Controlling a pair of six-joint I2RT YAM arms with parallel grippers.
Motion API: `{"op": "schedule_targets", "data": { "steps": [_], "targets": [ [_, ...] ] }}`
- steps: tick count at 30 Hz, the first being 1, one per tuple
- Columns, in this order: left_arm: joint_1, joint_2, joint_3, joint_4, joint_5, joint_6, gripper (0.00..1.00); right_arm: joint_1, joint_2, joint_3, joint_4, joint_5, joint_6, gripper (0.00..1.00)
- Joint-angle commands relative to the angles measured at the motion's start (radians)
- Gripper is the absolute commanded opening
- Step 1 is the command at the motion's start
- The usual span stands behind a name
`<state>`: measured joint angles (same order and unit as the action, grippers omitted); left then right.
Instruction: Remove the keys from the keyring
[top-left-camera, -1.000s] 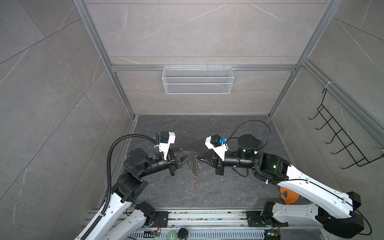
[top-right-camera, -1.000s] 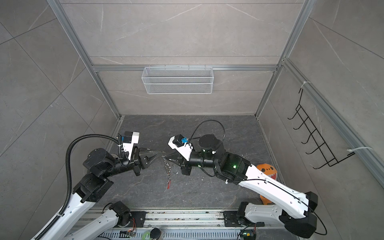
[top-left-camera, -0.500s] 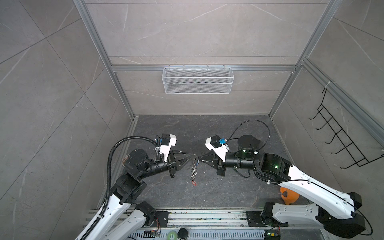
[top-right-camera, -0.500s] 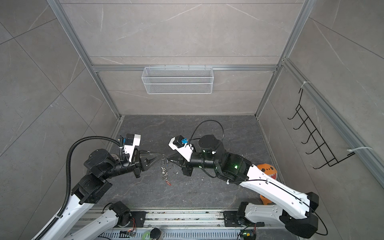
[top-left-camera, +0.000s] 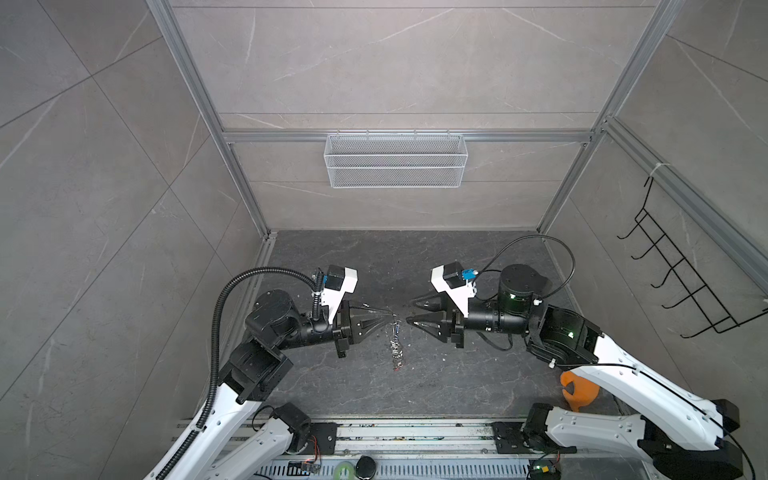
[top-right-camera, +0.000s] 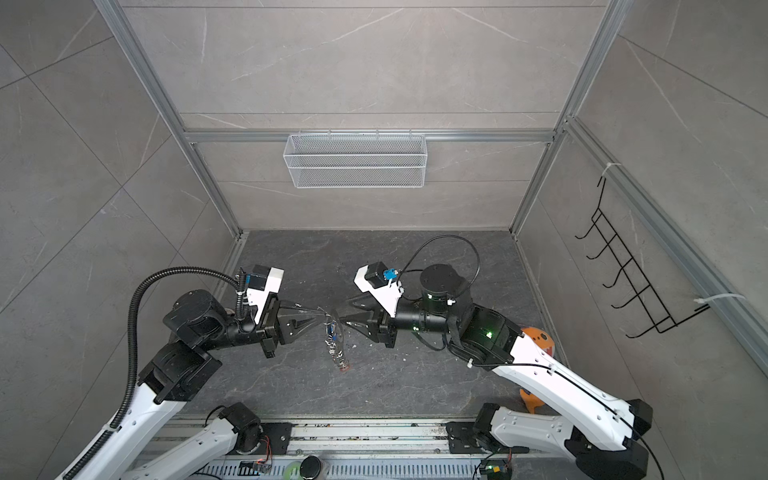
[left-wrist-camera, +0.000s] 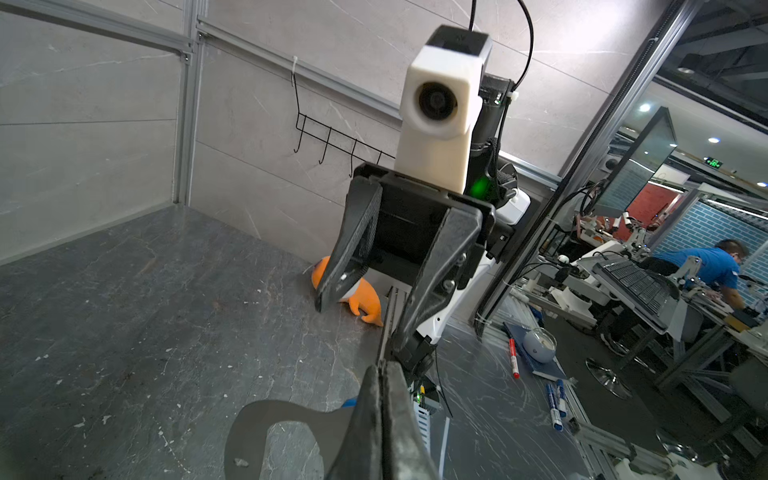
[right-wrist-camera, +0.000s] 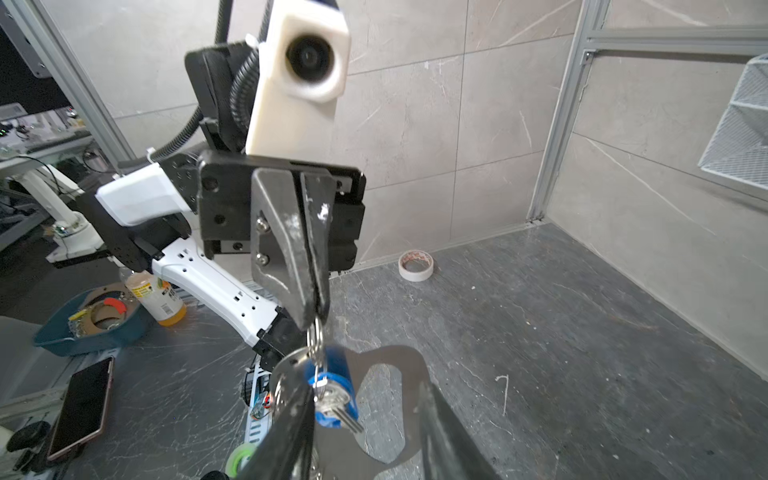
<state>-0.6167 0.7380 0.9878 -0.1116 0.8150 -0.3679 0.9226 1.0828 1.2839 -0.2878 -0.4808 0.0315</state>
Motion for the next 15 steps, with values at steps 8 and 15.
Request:
{"op": "schedule_targets", "data": {
  "steps": [8,15],
  "targets": [
    [0.0,-0.01,0.029,0.044,0.011,0.015,0.0,-0.025,0.051,-0.037,0.154,-0.251,0.131,0.42],
    [0.0,-0.011,0.024,0.051,0.005,0.011,0.0,-0.032,0.071,-0.073,0.218,-0.289,0.192,0.32]
  ]
}}
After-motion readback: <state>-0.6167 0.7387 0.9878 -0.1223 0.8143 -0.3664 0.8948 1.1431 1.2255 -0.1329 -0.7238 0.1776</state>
